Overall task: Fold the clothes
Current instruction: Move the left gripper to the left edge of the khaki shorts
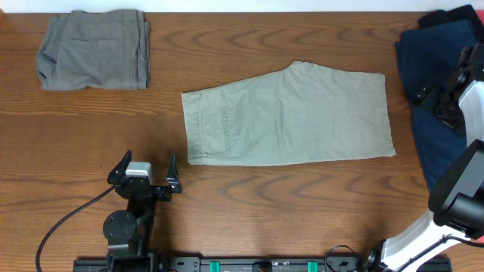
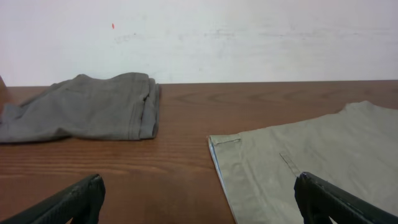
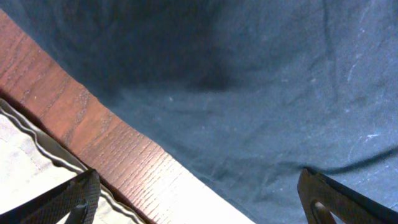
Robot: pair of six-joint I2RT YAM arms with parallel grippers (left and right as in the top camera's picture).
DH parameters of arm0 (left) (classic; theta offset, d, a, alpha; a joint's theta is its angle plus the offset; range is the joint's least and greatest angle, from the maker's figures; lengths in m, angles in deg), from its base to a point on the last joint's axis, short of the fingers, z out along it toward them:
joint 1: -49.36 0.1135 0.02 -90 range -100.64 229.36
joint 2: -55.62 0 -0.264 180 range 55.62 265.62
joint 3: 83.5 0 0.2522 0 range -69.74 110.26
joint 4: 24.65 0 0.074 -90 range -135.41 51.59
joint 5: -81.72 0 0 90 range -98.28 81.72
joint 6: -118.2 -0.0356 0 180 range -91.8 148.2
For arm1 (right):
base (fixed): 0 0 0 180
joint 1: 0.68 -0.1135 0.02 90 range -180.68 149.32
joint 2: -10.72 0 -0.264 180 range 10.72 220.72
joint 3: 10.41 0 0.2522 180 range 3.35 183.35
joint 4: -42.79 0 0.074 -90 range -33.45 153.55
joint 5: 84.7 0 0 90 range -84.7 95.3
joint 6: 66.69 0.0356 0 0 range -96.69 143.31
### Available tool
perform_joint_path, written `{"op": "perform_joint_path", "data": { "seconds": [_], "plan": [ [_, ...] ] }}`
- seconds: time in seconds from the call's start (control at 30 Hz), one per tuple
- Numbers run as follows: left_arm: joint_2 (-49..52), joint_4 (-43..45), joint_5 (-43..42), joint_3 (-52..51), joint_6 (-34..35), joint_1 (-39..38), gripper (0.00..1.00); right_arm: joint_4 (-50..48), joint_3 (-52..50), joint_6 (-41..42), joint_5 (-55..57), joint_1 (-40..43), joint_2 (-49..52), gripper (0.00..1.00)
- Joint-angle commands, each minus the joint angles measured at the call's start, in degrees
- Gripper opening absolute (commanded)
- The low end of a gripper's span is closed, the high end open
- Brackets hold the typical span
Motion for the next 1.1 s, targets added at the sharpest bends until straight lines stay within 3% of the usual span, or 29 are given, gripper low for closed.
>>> {"op": "perform_joint_path", "data": {
  "seconds": [0.0,0.27,0.5,0.6,0.73,0.9,1.07],
  "plan": [
    [-0.4,-1.8,-0.6,-1.0,-0.4,0.3,0.98,0.0,0.6,0.8,0.5,0.6,-0.1,0.99],
    [-0.4,1.3,-1.0,-1.0,0.2,0.3,0.98,0.0,0.6,0.8,0.5,0.6,-0.1,0.99],
    [-0.4,-1.2,-29.0,-1.0,18.5,0.3,0.98,0.0,0.6,0.8,0.5,0.6,-0.1,0.99],
    [-0.3,-1.3,-35.1,-1.0,19.2,0.2,0.98,0.0,0.6,0.8,0.5,0.6,-0.1,0.99],
    [-0.3,7.1,-41.9,-0.3,19.3,0.3,0.98,0.0,0.6,0.8,0.5,0.5,-0.1,0.99],
    [1.6,6.6,-38.1,5.4,19.6,0.3,0.98,0.0,0.6,0.8,0.5,0.7,-0.1,0.99],
    [13.9,-2.7,-35.1,15.7,14.3,0.3,0.98,0.0,0.6,0.8,0.5,0.7,-0.1,0.99]
  ]
}}
